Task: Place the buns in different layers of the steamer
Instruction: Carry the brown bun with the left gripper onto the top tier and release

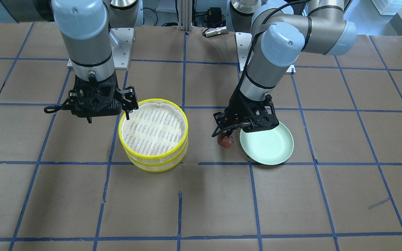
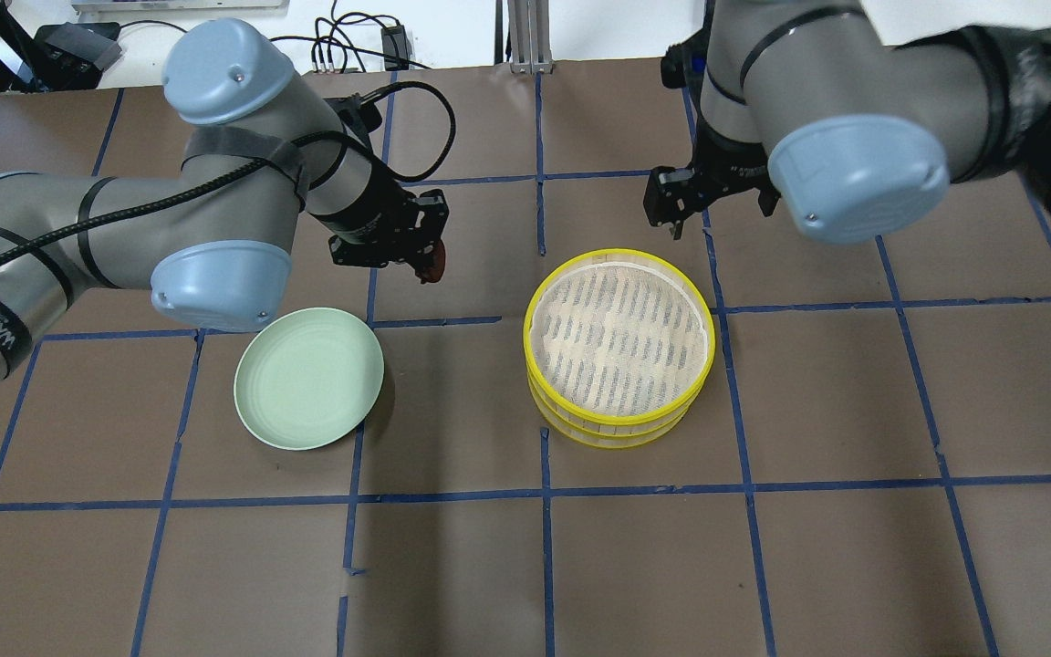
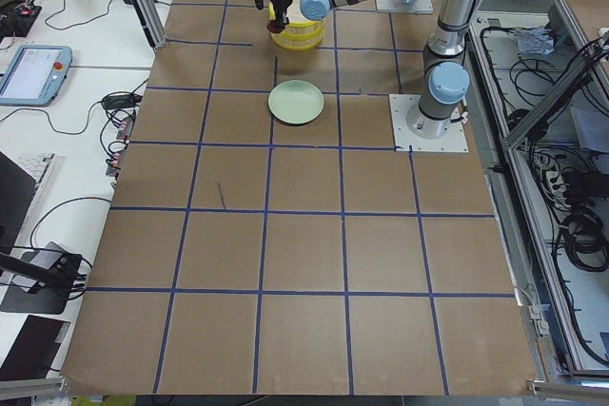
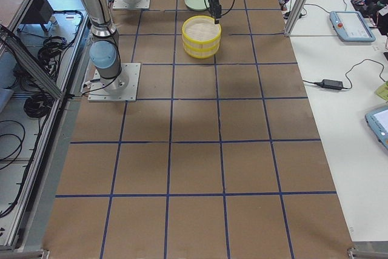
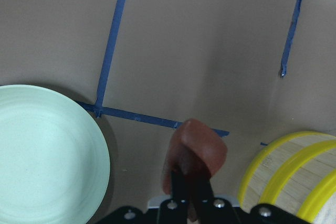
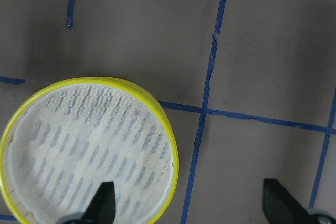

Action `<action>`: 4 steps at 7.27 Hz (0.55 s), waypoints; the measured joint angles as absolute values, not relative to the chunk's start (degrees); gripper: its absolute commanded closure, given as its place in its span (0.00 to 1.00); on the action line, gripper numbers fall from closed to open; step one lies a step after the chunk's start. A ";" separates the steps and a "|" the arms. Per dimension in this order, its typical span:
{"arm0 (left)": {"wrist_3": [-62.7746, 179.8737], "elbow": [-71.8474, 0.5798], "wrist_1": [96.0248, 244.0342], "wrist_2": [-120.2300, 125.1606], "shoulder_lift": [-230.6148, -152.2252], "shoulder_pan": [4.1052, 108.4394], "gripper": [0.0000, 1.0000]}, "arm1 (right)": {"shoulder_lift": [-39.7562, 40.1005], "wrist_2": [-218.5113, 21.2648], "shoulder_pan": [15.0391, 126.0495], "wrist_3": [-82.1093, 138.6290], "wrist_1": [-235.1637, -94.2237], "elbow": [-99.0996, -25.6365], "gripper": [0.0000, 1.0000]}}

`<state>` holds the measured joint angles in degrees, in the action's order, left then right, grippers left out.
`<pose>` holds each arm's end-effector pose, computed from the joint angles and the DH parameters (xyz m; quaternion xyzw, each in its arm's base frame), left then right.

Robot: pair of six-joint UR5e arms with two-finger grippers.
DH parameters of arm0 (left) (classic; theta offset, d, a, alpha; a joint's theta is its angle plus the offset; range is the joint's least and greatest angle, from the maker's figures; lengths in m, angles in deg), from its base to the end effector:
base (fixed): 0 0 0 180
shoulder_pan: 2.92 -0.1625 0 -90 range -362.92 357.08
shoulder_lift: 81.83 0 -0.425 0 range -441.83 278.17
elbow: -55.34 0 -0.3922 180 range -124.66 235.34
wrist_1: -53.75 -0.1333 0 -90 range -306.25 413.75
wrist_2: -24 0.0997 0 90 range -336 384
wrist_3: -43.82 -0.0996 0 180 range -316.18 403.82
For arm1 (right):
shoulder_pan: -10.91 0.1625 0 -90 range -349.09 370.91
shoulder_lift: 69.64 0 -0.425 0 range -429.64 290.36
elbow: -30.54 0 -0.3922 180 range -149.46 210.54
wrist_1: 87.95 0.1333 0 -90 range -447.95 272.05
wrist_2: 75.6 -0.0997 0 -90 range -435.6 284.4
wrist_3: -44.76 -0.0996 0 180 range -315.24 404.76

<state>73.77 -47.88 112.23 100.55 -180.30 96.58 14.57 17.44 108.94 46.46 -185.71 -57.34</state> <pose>-0.2437 -0.5085 0.3595 0.1658 -0.9755 0.0407 0.1385 0.2023 -0.5176 0.4681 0.0838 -0.9955 0.0371 0.0245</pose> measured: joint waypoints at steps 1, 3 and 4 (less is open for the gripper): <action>78.48 -47.49 110.73 98.69 -180.51 98.70 1.00 | 14.99 16.19 108.00 46.02 -180.98 -53.55 0.00; 87.86 -47.18 105.32 97.34 -183.01 103.52 0.80 | 15.89 15.15 105.02 45.45 -177.34 -50.99 0.00; 92.87 -47.11 100.77 97.22 -185.67 106.15 0.01 | 16.63 14.98 104.35 45.29 -176.77 -51.03 0.00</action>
